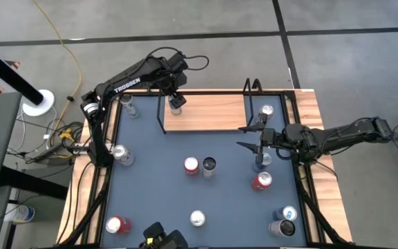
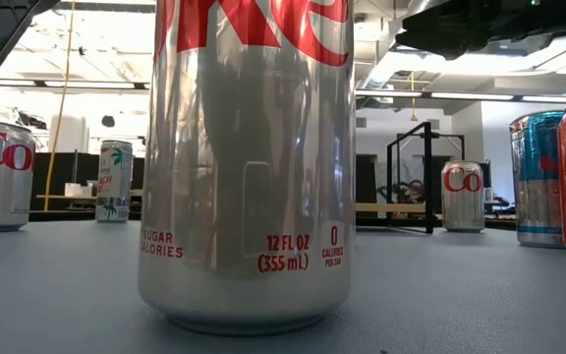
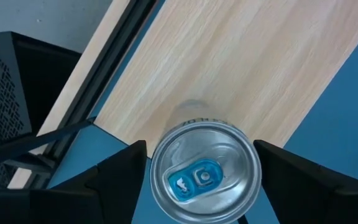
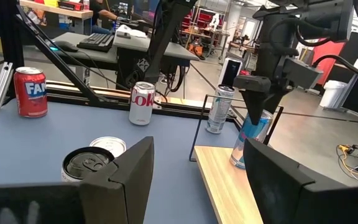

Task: Place canned beverage on shelf
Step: Put the top left blue soda can onto the shelf

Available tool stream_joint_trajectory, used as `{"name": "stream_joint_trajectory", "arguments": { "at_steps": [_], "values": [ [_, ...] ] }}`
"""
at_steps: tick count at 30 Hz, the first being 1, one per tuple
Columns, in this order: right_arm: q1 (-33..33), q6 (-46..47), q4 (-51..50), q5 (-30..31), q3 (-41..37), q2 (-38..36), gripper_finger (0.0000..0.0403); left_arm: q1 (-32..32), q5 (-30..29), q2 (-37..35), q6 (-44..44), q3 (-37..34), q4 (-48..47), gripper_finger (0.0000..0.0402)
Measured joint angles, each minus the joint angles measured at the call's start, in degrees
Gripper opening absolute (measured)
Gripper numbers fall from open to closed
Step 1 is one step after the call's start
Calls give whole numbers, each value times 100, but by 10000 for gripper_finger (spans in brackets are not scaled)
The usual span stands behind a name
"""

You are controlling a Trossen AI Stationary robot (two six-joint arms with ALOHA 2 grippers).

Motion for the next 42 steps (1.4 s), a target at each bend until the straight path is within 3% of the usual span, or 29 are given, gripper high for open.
{"name": "stream_joint_trajectory", "arguments": {
  "at_steps": [4,8,18,23,42],
  "values": [
    [0,-1,1,-2,-1,-1,240,-2,0,0,3,0,-7,231],
    [0,-4,2,-2,-1,-1,240,0,18,0,360,0,-4,226],
    [0,-4,0,-2,-1,-1,240,-7,7,-4,2922,4,-2,240],
    [0,-7,0,-2,0,-1,240,91,169,-4,3720,4,-5,238],
    [-131,-48,17,1,-1,1,240,917,1010,0,4766,257,-71,233]
  ]
}}
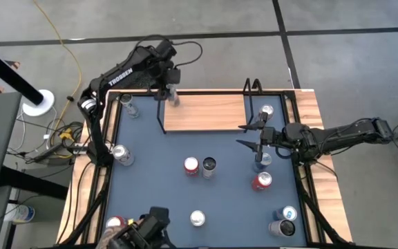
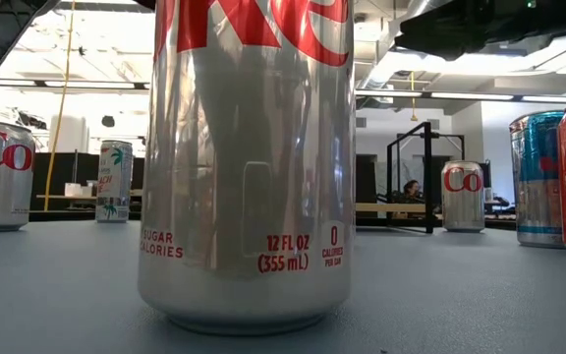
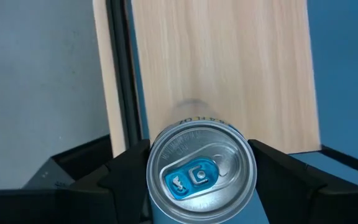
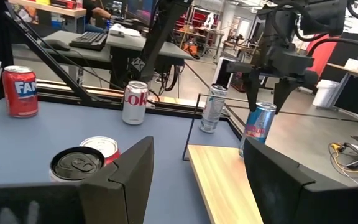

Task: Place canned beverage on shelf
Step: Put the top left blue soda can onto the shelf

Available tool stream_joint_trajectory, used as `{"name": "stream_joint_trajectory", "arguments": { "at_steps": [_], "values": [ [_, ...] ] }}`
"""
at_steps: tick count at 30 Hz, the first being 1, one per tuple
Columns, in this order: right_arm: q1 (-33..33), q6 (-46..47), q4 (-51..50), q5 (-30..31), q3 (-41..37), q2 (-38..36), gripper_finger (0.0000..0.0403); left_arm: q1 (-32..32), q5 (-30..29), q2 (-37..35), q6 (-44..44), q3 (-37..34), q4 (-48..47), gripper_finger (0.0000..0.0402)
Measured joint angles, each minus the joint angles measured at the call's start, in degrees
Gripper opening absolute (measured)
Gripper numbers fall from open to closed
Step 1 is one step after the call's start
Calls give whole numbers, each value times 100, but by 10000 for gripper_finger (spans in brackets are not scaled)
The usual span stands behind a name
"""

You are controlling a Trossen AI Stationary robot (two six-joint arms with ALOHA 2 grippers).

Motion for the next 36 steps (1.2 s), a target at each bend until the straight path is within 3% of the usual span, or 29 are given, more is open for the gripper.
{"name": "stream_joint_trajectory", "arguments": {
  "at_steps": [17,29,36],
  "values": [
    [0,1,34,4,0,0,240,36,37,0,578,-121,182,233],
    [7,2,25,4,0,0,240,-23,-138,0,385,-211,203,234],
    [7,2,25,4,0,0,240,-33,-159,0,138,-211,195,258]
  ]
}}
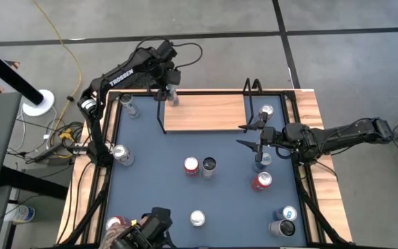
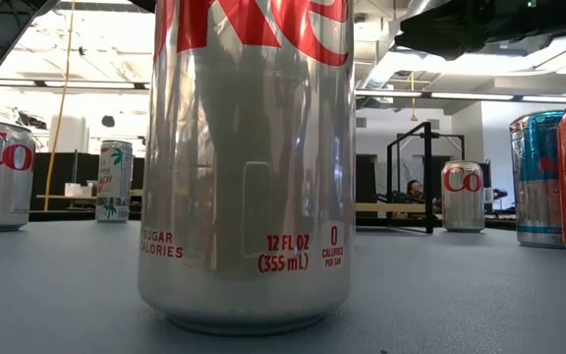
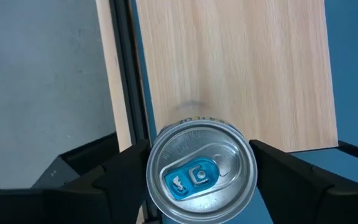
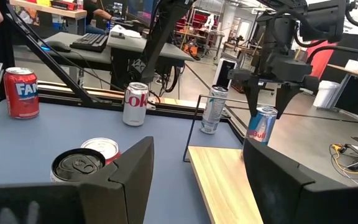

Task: Place canned beverage on shelf
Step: Put the top left blue soda can onto the shelf

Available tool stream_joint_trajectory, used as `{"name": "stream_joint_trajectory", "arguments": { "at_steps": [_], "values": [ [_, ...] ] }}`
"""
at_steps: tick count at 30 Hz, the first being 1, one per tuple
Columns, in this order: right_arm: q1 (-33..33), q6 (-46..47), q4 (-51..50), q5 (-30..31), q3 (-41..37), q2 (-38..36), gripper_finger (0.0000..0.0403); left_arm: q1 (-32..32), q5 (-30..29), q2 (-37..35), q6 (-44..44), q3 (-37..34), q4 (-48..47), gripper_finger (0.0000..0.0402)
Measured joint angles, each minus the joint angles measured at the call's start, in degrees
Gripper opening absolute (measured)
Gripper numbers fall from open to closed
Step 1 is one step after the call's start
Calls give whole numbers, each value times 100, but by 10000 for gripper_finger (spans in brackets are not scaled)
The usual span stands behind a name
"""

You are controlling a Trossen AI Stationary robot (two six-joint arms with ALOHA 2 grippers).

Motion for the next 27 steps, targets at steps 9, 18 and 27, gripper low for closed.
{"name": "stream_joint_trajectory", "arguments": {
  "at_steps": [9,18,27],
  "values": [
    [0,2,-2,0,0,0,240,-49,-200,0,45,0,67,266],
    [0,0,-5,-2,0,0,240,-78,-397,0,98,52,131,267],
    [2,-2,-11,-2,0,0,240,-135,-478,0,200,52,345,267]
  ]
}}
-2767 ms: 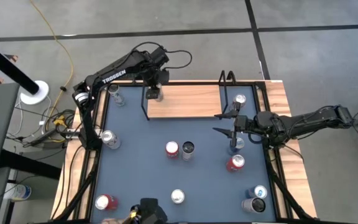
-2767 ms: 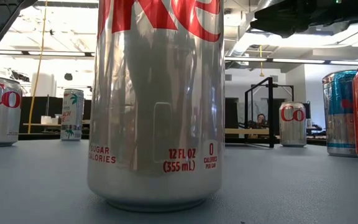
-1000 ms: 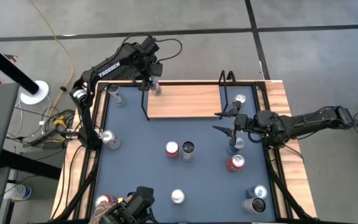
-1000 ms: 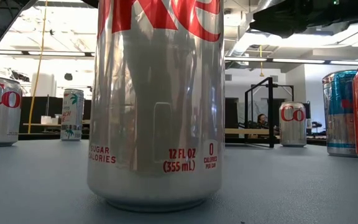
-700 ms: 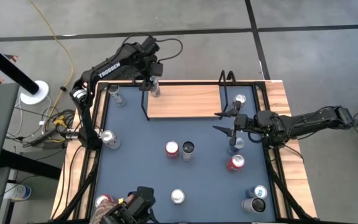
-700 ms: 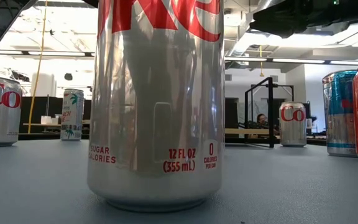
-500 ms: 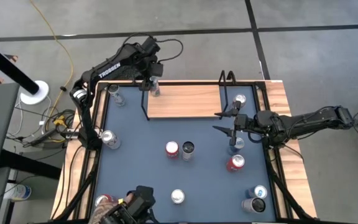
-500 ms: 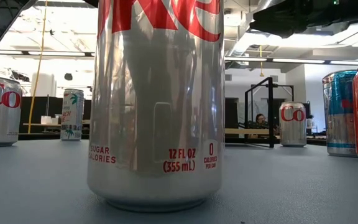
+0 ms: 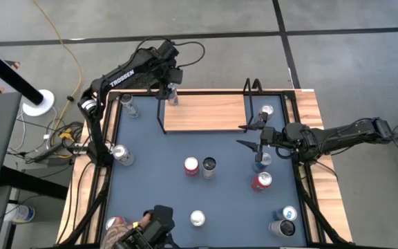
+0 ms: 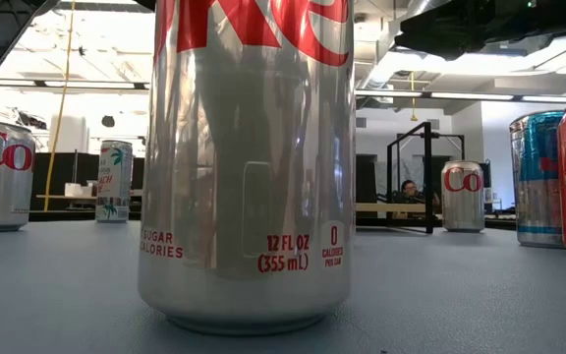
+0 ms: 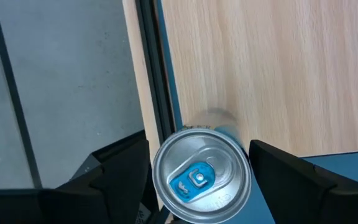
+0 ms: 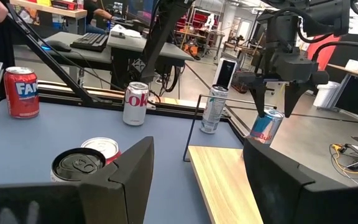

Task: Place canned beverage on shelf
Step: Put the top left blue soda can onto the shelf, then put the center pink and white soda can onto the shelf

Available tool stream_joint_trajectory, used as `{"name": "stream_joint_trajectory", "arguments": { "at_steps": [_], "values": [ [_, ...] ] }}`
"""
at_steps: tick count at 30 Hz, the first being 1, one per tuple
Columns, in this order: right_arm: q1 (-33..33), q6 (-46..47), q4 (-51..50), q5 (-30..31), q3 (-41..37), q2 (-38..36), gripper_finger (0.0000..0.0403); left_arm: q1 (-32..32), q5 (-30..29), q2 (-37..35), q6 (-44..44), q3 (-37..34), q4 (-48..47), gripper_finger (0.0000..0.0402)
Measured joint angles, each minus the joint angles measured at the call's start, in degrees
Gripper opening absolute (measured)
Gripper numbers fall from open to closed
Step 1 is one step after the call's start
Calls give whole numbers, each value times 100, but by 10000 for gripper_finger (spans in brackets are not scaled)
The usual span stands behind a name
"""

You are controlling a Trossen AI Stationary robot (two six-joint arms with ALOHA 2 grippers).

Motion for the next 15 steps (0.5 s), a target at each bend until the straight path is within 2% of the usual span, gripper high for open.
{"name": "stream_joint_trajectory", "arguments": {
  "at_steps": [15],
  "values": [
    [0,2,-13,-2,1,-2,240,-365,-422,-58,1,39,-62,267]
  ]
}}
